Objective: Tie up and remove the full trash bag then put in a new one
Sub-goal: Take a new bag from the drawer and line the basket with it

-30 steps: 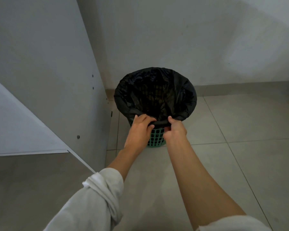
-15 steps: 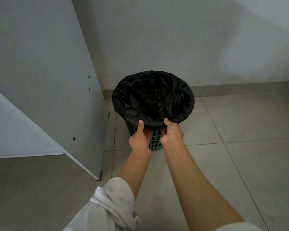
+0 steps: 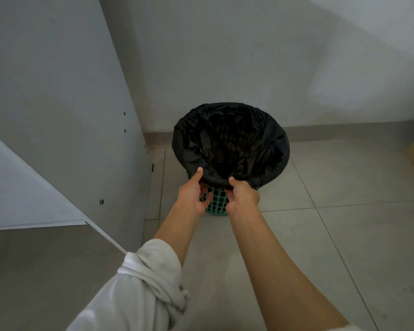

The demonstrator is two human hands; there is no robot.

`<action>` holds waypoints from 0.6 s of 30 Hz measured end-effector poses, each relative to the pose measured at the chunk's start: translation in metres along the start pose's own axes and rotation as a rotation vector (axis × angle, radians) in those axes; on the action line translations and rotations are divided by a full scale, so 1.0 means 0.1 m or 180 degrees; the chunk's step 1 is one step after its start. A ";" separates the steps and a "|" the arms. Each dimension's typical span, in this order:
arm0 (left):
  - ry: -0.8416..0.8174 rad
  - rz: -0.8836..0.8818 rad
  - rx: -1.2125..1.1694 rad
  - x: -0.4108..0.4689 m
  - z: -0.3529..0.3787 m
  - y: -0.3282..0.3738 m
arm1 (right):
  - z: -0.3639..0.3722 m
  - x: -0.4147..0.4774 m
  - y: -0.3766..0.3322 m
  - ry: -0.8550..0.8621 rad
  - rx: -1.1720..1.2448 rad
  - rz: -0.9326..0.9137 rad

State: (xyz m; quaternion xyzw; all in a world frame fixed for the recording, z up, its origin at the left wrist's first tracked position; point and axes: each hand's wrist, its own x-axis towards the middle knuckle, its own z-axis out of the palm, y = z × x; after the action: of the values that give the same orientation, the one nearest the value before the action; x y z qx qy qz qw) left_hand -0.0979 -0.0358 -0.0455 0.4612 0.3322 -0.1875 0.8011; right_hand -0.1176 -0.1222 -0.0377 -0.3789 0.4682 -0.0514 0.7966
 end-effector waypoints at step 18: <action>0.0158 -0.0172 -0.0147 0.11 0.08 0.00 | -0.12 -0.13 0.09 0.0890 -0.1510 -0.1939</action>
State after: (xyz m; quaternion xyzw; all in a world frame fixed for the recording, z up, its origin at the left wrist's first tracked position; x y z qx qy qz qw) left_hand -0.0871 -0.0426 -0.0501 0.4379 0.3686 -0.1899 0.7977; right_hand -0.1363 -0.1169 -0.0376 -0.6627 0.4372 -0.2266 0.5642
